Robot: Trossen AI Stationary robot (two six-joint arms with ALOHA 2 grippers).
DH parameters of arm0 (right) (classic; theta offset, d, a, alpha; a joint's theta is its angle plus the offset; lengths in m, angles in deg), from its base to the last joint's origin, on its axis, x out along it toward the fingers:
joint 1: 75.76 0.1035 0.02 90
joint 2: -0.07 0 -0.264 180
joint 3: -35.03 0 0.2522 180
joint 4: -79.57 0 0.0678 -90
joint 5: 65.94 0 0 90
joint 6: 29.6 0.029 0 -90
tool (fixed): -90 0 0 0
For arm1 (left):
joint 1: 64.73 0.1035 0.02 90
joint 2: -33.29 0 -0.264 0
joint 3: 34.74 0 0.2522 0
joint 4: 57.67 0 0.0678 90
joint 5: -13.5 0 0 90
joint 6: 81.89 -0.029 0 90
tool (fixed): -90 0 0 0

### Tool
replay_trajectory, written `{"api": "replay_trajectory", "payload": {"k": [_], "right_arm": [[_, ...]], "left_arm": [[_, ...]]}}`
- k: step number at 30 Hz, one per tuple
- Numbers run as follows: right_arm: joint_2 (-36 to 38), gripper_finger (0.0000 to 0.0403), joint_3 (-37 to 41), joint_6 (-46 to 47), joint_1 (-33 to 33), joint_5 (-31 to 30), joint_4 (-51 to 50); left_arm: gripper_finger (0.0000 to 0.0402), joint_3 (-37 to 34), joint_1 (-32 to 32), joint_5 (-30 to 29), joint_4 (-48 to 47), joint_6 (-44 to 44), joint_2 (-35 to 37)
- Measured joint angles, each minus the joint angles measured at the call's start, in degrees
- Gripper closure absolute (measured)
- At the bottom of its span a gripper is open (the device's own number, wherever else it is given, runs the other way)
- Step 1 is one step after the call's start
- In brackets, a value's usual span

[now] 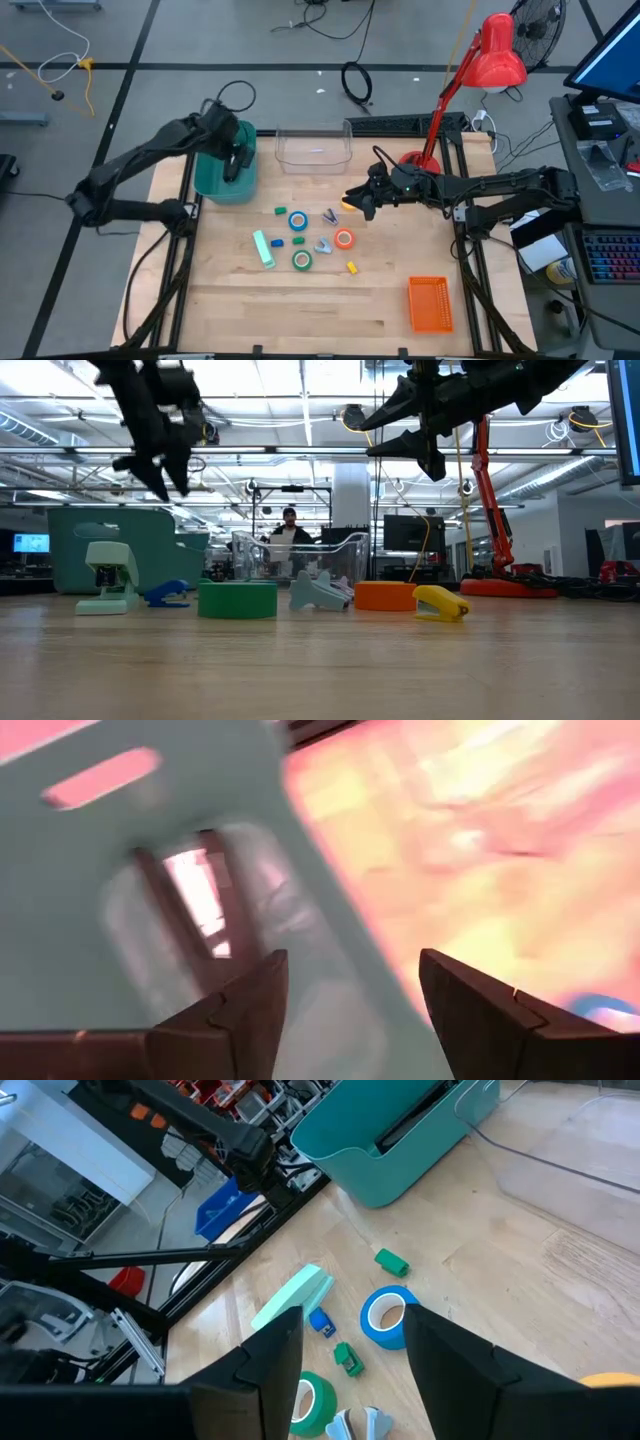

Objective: Pick and place Stapler, Stapler remover, tape
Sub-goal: Put the light green stapler into the green bin

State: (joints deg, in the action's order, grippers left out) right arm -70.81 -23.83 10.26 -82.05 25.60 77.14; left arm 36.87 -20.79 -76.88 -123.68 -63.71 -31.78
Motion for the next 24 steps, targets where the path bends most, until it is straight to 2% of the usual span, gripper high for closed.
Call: {"api": "replay_trajectory", "payload": {"k": [4,11,16,24], "right_arm": [[0.00,0.0236,0.00,0.00,0.00,0.00,-0.02],[0.00,0.0236,0.00,-0.17,0.00,0.00,-0.04],[0.01,0.0236,0.00,-0.20,0.00,0.00,-0.04],[0.00,0.0236,0.00,-0.04,0.02,0.02,-0.03]], "left_arm": [[0.0174,0.00,-5.69,3.39,-0.33,4.02,7.21],[0.0174,0.00,-16.95,3.43,-0.33,11.99,14.87],[0.0174,-0.02,-25.72,2.95,-0.33,18.12,16.07],[0.0174,-0.04,-41.15,-3.27,-0.31,27.79,14.20]]}}
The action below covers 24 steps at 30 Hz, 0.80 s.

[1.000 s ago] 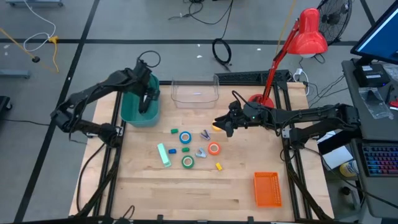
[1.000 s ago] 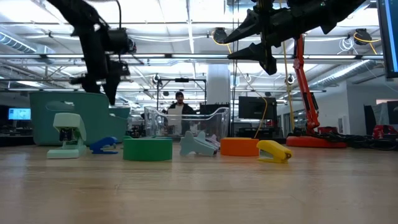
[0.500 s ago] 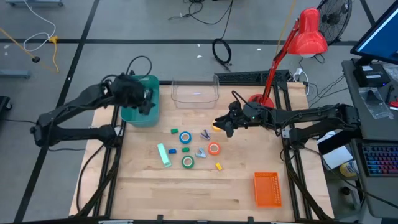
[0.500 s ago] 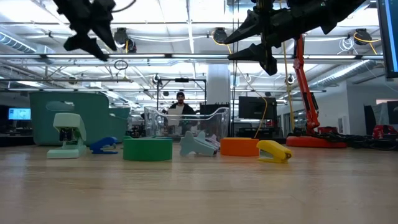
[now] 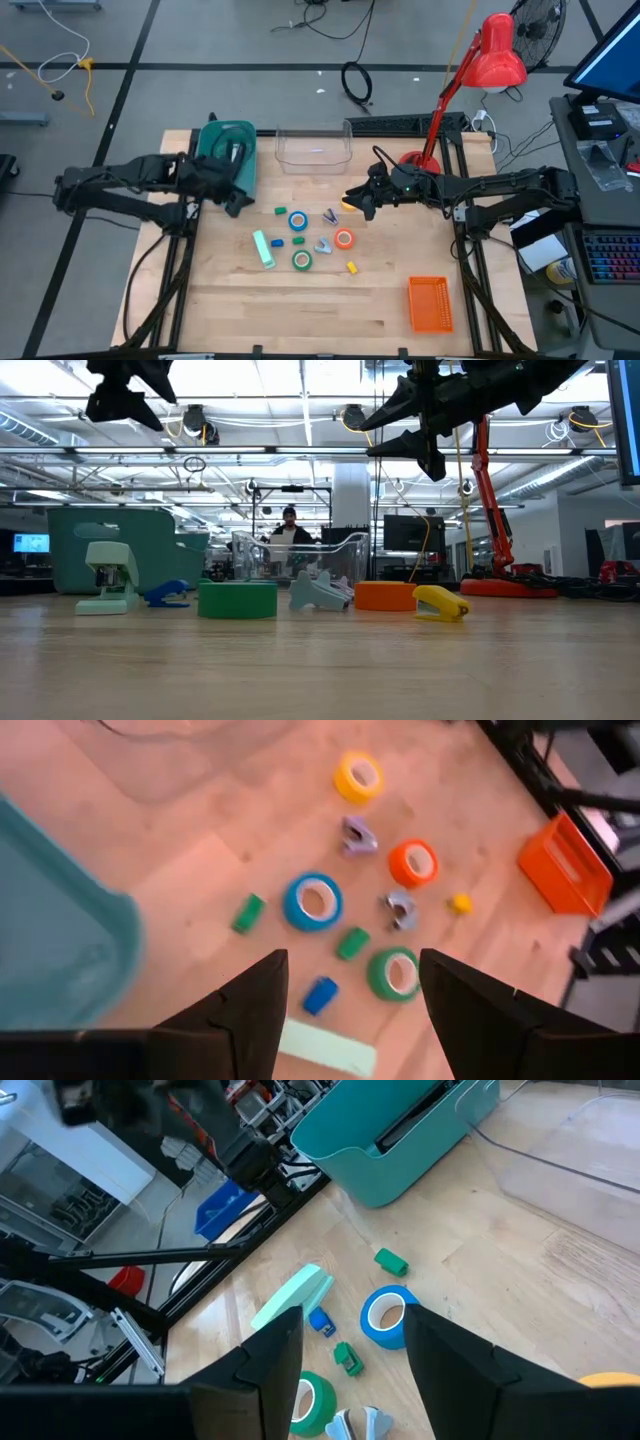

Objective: Pick and place Stapler, Stapler remover, tape
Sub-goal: Put the light green stapler into the green bin

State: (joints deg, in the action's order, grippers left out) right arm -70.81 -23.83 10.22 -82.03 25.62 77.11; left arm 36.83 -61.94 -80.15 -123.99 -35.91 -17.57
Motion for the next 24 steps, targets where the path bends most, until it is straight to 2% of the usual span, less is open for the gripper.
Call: {"api": "replay_trajectory", "payload": {"k": [6,13,18,24], "right_arm": [[0.00,0.0236,0.00,0.02,0.00,-0.02,0.01],[0.00,0.0236,0.00,0.02,0.00,-0.02,0.01],[0.00,0.0236,0.00,-0.26,0.00,0.07,0.01],[0.02,0.0236,0.00,-0.61,0.00,0.20,0.01]], "left_arm": [[0.0174,0.00,-11.07,-3.30,0.04,10.87,-3.04],[0.0174,-0.02,-21.57,-5.68,0.04,25.39,-9.85],[0.0174,-0.04,-26.27,-8.39,0.07,36.59,-14.77],[0.0174,-0.04,-29.07,-11.85,0.14,51.88,-19.85]]}}
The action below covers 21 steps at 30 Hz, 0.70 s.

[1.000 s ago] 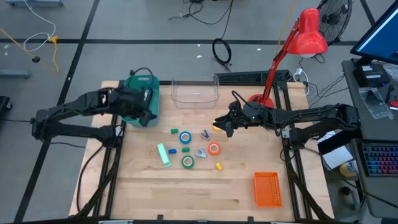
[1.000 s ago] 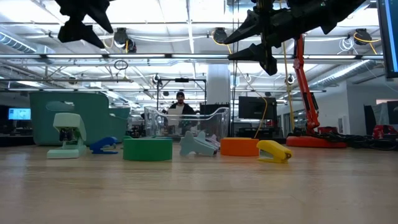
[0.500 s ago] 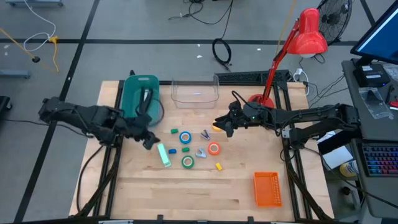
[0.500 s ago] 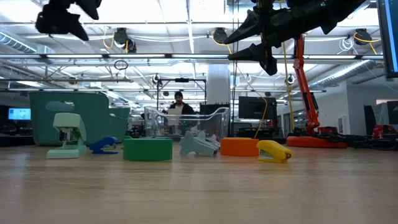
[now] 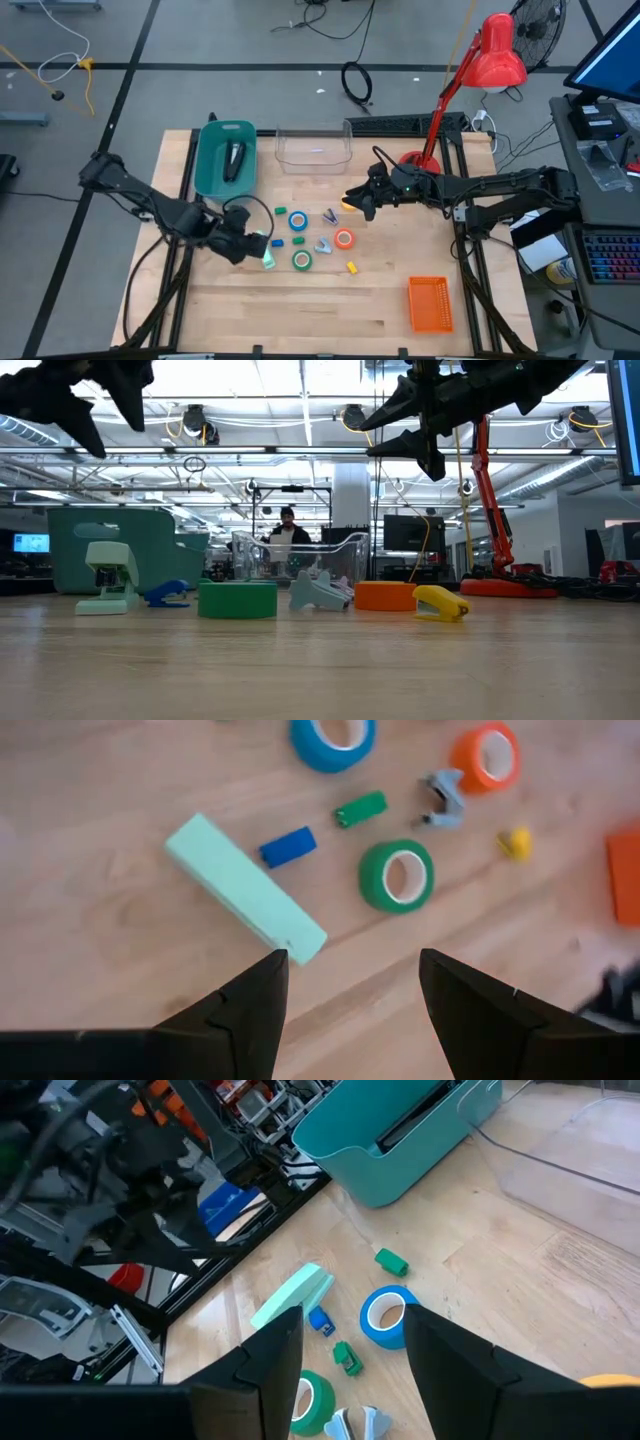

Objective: Pick and place Stapler, Stapler remover, tape
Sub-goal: Put the light green stapler into the green bin

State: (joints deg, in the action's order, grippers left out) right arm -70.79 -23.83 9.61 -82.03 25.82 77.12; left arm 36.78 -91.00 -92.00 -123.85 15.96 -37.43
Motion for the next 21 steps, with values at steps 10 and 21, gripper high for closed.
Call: {"api": "replay_trajectory", "payload": {"k": [10,21], "right_arm": [[-0.02,0.0236,0.00,-2.37,0.00,0.02,0.00],[0.00,0.0236,0.00,-2.39,0.00,0.04,-0.46]], "left_arm": [[0.0174,0.00,-0.43,-1.59,3.49,14.03,-7.02],[0.0174,0.00,2.89,-6.72,3.60,16.30,-8.83]]}}
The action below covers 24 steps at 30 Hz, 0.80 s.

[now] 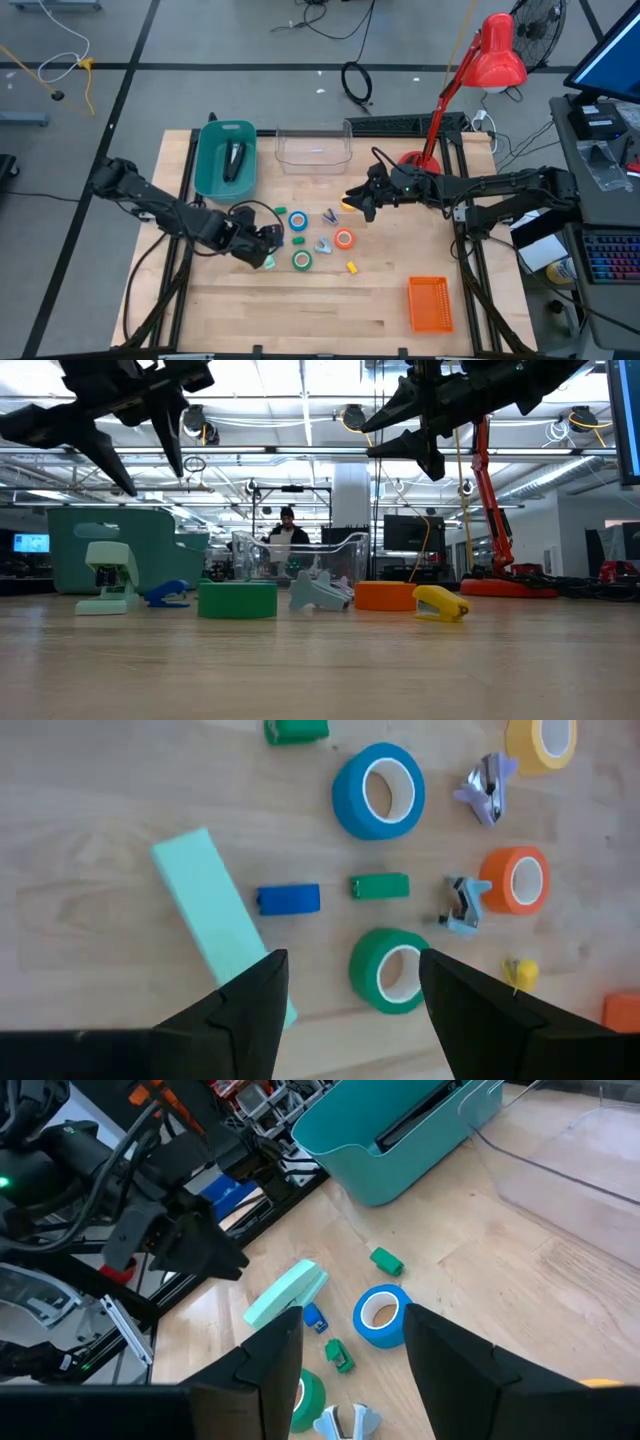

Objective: Pick and place Stapler, Stapler remover, tape
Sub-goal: Put the light green stapler into the green bin

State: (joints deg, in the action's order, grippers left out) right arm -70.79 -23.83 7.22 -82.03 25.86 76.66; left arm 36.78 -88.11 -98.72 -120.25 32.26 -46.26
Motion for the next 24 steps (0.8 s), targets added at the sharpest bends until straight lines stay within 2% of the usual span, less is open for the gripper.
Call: {"api": "replay_trajectory", "payload": {"k": [3,10,16,24], "right_arm": [[0.00,0.0236,0.00,0.00,0.00,0.00,-0.14],[-0.01,0.0236,0.02,-0.82,0.00,0.00,-0.56],[-0.01,0.0236,0.02,-1.73,0.00,0.00,-0.50],[0.01,0.0236,0.02,-2.16,0.00,0.00,-0.50]], "left_arm": [[0.0174,0.00,1.11,-1.45,0.08,-3.21,0.02],[0.0174,0.00,3.21,-1.77,4.41,-3.12,0.00],[0.0174,0.00,4.74,-0.26,3.17,2.40,-1.42],[0.0174,-0.02,5.27,7.41,2.23,9.38,-7.61]]}}
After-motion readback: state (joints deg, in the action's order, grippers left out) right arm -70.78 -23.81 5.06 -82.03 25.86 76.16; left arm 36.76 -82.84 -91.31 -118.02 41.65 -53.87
